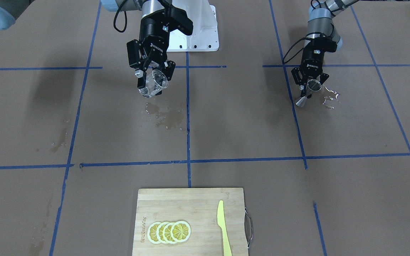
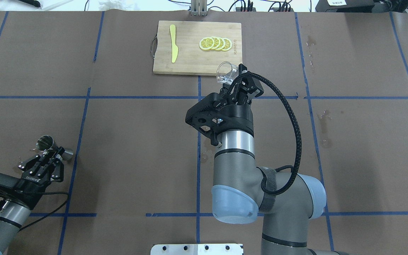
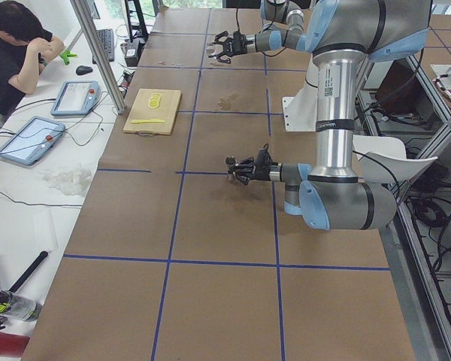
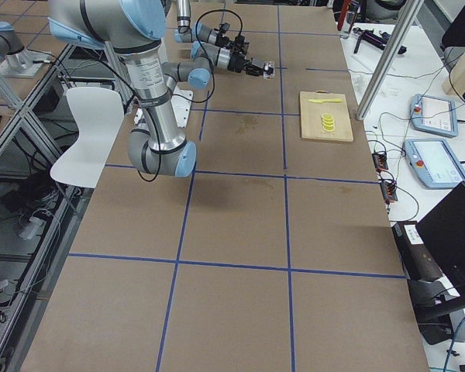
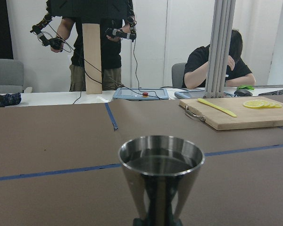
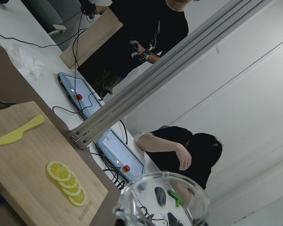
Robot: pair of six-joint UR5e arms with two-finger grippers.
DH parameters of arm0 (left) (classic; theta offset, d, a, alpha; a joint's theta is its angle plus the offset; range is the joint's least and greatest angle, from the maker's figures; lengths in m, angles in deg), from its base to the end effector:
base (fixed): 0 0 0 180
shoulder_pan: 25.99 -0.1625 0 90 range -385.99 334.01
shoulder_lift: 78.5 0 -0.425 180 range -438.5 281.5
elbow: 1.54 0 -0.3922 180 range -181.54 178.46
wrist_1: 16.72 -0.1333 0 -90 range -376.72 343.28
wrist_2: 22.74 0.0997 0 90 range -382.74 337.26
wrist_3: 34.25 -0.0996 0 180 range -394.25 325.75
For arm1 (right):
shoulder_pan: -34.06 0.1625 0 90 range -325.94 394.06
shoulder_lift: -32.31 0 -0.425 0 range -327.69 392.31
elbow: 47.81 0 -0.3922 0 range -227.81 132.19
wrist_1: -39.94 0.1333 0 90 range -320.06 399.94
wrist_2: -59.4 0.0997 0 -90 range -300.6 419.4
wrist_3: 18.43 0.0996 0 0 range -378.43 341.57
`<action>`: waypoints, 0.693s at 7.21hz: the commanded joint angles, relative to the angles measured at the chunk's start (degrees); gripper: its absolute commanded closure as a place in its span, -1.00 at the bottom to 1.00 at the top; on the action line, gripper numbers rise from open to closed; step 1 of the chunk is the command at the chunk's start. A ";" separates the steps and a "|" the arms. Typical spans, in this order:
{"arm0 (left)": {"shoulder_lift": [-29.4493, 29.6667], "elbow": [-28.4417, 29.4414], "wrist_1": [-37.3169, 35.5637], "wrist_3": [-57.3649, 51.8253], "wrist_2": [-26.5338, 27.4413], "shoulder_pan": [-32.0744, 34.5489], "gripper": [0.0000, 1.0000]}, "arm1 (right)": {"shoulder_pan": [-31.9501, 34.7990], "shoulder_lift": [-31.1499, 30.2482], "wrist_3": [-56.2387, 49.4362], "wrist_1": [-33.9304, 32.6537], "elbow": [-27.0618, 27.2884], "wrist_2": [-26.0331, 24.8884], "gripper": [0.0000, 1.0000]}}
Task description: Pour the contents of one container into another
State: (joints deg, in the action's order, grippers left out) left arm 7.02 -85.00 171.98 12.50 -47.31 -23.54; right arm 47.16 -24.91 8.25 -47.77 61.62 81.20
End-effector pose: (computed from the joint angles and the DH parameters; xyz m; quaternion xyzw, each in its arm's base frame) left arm 0.3873 -0.2407 0.5632 0.5855 0.3857 -0.1393 0.6993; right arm -0.4927 -0.3465 0.1502 0.6262 0.0104 -0.0800 0.7755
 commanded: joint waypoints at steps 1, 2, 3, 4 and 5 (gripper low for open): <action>0.00 0.40 0.00 0.00 -0.39 -0.08 1.00 | 0.00 -0.09 0.04 0.00 0.00 0.00 1.00; 0.09 0.49 0.00 0.09 -0.57 -0.08 1.00 | 0.00 -0.35 -0.05 0.00 0.00 0.00 1.00; 0.09 0.49 0.00 0.09 -0.92 -0.08 1.00 | 0.00 -0.53 0.04 0.00 0.09 0.00 1.00; 0.18 0.49 0.00 0.09 -1.27 -0.08 1.00 | 0.00 -0.53 0.04 0.00 0.00 0.00 1.00; 0.18 0.49 0.00 0.09 -1.27 -0.08 1.00 | 0.00 -0.53 0.04 0.00 0.00 0.00 1.00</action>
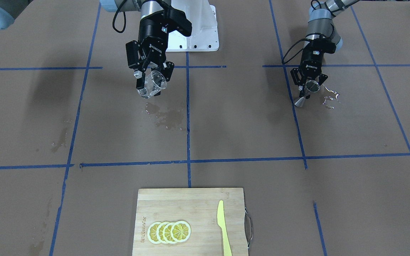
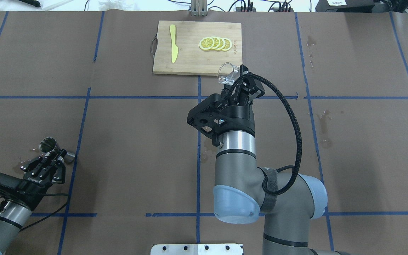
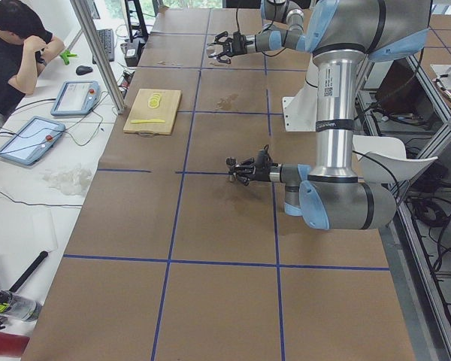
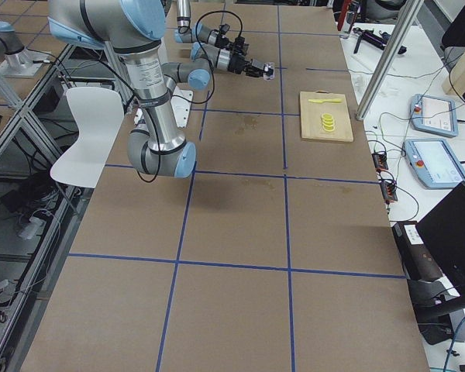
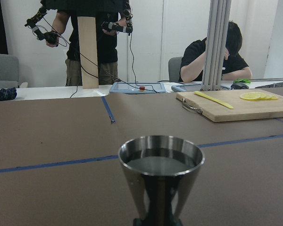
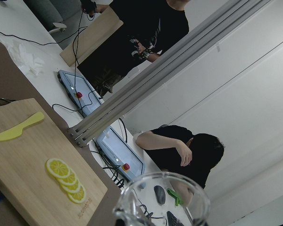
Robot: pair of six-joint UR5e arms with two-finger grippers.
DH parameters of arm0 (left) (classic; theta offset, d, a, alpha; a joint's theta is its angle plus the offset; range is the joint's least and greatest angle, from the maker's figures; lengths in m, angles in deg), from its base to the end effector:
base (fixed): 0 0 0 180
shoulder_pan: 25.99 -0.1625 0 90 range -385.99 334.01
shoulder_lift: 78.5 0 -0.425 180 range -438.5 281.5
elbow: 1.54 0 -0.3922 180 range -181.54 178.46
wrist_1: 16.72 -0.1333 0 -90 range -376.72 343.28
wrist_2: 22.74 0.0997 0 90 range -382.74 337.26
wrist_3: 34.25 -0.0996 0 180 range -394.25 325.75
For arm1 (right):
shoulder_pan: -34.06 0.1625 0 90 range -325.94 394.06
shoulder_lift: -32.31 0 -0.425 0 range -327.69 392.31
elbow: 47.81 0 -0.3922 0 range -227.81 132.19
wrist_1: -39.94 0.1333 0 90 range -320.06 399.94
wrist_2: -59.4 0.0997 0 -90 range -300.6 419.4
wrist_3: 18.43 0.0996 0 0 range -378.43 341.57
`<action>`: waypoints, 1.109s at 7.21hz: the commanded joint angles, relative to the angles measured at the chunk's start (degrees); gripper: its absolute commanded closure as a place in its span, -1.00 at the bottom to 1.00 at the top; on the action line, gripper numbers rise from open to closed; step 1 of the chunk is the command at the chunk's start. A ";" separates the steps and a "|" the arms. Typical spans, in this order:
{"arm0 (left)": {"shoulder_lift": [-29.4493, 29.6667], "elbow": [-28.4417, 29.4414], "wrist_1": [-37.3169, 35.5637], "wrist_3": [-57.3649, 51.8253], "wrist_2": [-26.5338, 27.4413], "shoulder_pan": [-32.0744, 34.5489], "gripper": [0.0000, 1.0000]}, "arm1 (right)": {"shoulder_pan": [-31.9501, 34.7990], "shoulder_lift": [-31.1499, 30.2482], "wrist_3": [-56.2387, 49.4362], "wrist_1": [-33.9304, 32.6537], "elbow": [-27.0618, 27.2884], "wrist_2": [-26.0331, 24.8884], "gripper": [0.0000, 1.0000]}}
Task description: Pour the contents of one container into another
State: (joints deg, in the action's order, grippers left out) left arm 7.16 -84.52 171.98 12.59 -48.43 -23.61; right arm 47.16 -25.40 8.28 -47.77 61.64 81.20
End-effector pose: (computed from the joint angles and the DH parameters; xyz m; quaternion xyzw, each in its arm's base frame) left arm 0.3905 -0.2395 0.5659 0.5812 0.3900 -0.1311 0.7020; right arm -0.4927 -0.3465 0.1549 0.6251 0.0132 -0.0823 0.7761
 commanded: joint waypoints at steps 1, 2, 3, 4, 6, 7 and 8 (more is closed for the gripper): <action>0.03 0.01 0.00 0.00 -0.24 0.00 0.95 | 0.00 -0.04 0.01 0.00 0.07 0.00 1.00; 0.03 0.01 0.00 0.00 -0.85 0.00 0.94 | 0.00 -0.04 0.01 0.00 -0.02 0.00 1.00; -0.05 0.09 0.00 0.00 -0.95 0.00 0.94 | 0.00 -0.04 -0.08 0.00 -0.02 0.00 1.00; -0.05 0.09 0.00 -0.08 -0.95 0.09 0.93 | 0.00 -0.04 0.01 0.00 0.07 0.00 1.00; -0.05 0.45 0.00 -0.08 -0.95 0.09 0.91 | 0.00 -0.04 0.01 0.00 -0.02 0.00 1.00; -0.05 0.53 0.00 -0.08 -0.95 0.09 0.90 | -0.09 -0.04 -0.08 0.00 -0.02 0.00 1.00; -0.05 0.53 0.00 -0.08 -0.95 0.00 0.88 | 0.00 -0.04 -0.08 0.00 -0.02 0.00 1.00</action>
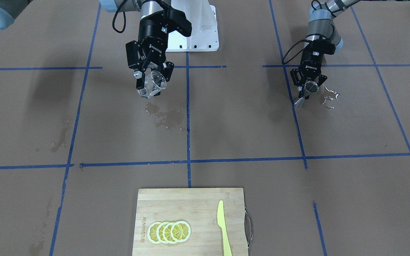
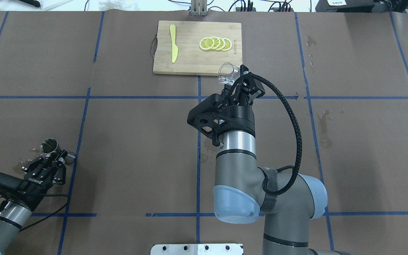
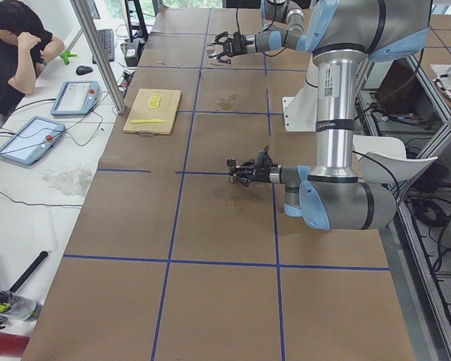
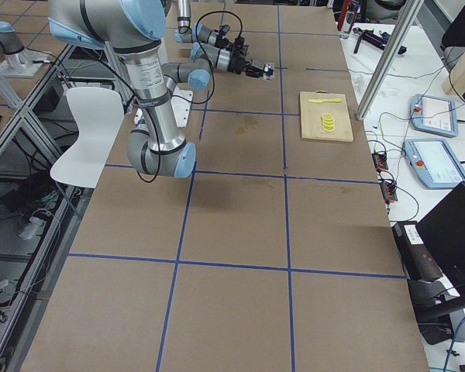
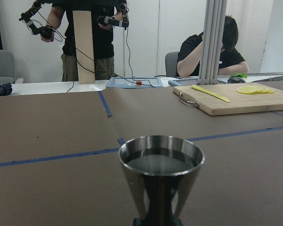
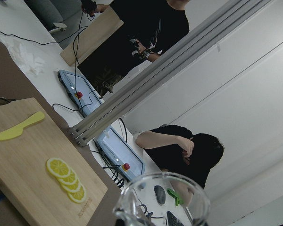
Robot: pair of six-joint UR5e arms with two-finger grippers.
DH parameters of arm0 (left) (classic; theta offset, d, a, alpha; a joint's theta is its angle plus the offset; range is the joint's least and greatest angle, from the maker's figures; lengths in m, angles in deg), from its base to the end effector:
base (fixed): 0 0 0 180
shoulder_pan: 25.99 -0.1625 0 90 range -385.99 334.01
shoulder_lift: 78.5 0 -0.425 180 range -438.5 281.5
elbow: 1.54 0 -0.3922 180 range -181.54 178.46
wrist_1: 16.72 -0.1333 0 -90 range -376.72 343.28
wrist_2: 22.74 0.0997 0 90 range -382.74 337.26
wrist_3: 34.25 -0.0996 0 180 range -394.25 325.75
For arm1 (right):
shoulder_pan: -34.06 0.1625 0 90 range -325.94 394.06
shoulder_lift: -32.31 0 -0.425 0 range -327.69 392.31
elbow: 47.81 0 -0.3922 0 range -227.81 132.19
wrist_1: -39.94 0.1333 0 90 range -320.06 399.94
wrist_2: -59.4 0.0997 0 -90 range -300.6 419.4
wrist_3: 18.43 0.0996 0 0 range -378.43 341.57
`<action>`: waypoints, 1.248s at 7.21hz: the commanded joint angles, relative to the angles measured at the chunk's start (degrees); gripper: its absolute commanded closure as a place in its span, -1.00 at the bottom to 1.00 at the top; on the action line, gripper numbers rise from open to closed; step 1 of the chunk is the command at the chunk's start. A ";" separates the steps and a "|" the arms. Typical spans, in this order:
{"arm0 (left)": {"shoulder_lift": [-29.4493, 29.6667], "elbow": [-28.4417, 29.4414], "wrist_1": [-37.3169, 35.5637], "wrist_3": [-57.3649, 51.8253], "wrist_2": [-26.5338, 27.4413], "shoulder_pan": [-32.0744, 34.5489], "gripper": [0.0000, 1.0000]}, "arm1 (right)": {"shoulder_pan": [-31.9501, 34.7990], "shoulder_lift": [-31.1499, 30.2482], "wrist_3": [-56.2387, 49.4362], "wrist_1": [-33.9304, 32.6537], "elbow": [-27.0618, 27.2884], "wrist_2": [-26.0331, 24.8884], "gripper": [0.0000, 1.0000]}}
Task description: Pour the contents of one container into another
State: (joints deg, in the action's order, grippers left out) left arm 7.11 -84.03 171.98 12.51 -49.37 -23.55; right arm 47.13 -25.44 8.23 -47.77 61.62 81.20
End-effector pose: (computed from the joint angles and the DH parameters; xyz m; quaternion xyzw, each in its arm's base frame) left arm 0.3915 -0.2392 0.5701 0.5787 0.3907 -0.1227 0.7053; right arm -0.4930 -0.3462 0.1554 0.6250 0.0137 -0.0831 0.7761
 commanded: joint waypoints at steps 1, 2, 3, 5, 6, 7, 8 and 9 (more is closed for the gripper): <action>0.00 0.05 0.09 -0.01 0.00 -0.06 0.81 | 0.03 0.00 0.06 0.00 0.00 0.00 1.00; 0.00 -0.04 0.09 -0.01 0.09 0.03 0.72 | 0.03 0.00 0.07 0.00 0.00 0.00 1.00; 0.00 0.05 0.09 -0.01 0.09 0.03 0.55 | 0.03 0.00 0.07 0.00 0.08 0.00 1.00; 0.00 0.05 0.09 -0.01 0.09 -0.06 0.44 | 0.03 0.00 -0.02 0.00 0.08 0.00 1.00; 0.00 0.14 0.09 -0.01 0.17 -0.06 0.43 | 0.03 0.00 0.06 0.00 0.08 0.00 1.00; 0.00 0.14 0.09 -0.01 0.17 0.03 0.43 | 0.03 0.00 0.07 0.00 0.08 0.00 1.00; 0.00 0.14 0.09 -0.01 0.17 0.03 0.43 | 0.03 0.00 -0.02 0.00 0.08 0.00 1.00; 0.00 0.14 0.09 -0.01 0.17 -0.06 0.43 | 0.03 0.00 -0.02 0.00 0.08 0.00 1.00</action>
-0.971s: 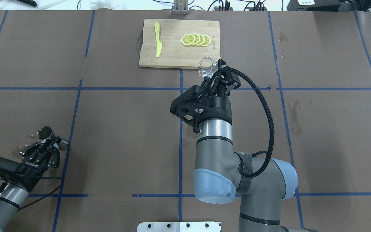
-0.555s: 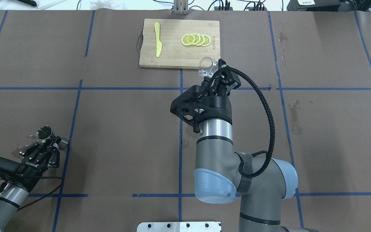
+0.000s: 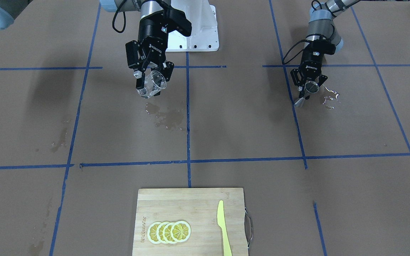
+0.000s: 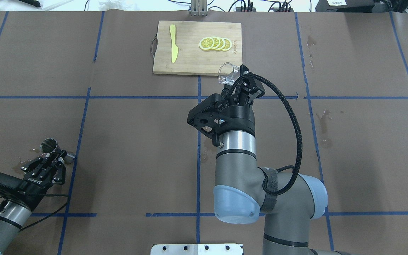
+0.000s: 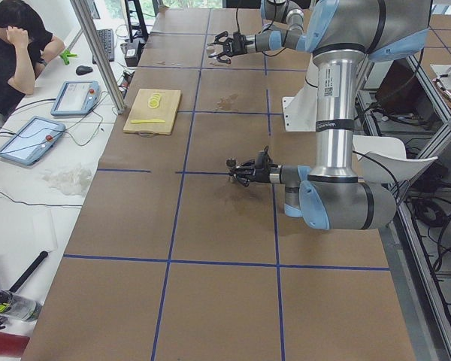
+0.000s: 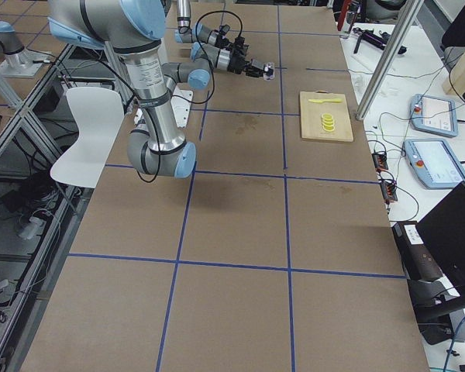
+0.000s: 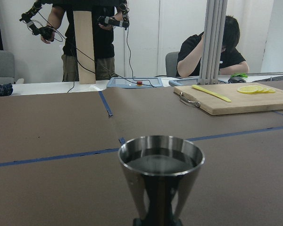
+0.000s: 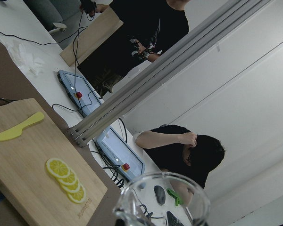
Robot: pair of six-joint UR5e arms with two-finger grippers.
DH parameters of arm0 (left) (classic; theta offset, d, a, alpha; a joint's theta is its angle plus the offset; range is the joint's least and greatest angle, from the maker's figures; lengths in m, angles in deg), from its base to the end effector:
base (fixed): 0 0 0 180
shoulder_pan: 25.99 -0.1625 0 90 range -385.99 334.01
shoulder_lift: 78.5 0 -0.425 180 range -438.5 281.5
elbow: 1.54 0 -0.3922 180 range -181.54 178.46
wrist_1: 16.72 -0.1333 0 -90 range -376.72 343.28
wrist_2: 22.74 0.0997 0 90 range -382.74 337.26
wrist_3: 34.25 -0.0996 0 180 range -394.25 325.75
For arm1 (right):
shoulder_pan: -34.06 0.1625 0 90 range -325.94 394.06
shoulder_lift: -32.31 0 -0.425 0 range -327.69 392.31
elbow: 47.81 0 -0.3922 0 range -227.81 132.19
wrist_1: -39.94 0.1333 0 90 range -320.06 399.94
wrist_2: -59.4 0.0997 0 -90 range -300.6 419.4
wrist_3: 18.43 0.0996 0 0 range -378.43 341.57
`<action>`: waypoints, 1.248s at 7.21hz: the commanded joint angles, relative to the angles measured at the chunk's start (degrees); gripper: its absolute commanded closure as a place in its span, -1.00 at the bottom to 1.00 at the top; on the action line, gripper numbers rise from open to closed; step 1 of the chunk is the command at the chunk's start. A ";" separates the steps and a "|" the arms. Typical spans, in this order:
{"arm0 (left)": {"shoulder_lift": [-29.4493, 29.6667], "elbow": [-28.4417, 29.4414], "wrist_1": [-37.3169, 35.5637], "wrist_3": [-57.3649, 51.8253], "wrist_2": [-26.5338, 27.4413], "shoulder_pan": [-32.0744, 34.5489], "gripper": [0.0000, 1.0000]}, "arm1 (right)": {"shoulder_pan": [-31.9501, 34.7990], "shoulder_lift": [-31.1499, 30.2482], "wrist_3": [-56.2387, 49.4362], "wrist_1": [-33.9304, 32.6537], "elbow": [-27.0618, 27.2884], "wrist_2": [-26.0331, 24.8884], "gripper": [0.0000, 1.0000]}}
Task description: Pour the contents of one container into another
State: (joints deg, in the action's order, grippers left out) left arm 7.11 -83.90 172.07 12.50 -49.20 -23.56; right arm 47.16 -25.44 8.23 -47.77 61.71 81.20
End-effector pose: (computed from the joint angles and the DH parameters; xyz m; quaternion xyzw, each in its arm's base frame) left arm 0.3912 -0.2393 0.5710 0.5793 0.3896 -0.1234 0.7052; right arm -0.4923 -0.3464 0.1548 0.6252 0.0133 -0.0824 0.7760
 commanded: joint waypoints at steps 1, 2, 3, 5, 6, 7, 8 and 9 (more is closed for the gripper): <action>0.00 0.27 0.00 0.00 0.00 -0.06 0.43 | 0.00 0.00 -0.03 0.00 0.00 0.00 1.00; 0.00 0.27 0.00 0.09 0.00 -0.06 0.42 | 0.00 0.00 -0.03 0.00 0.09 0.00 1.00; 0.00 0.27 0.00 0.09 0.00 -0.06 0.42 | 0.00 -0.09 -0.03 0.00 0.26 0.00 1.00; 0.00 0.35 0.00 0.09 0.00 -0.06 0.40 | 0.00 -0.09 -0.03 0.00 0.26 0.00 1.00; 0.00 0.44 0.09 0.09 0.00 -0.06 0.38 | 0.00 -0.09 0.06 0.00 0.26 0.00 1.00; 0.00 0.70 0.09 0.09 0.09 -0.06 0.36 | 0.00 -0.09 -0.03 0.00 0.26 0.00 1.00; 0.00 0.71 0.09 0.09 0.18 -0.06 0.34 | 0.00 -0.09 0.06 0.00 0.26 0.00 1.00; 0.00 0.71 0.18 0.09 0.18 -0.06 0.32 | 0.00 -0.09 -0.03 0.00 0.26 0.00 1.00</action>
State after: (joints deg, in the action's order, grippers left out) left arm 7.10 -83.23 172.17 12.59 -49.06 -23.61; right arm 47.16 -25.52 8.25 -47.77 61.97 81.20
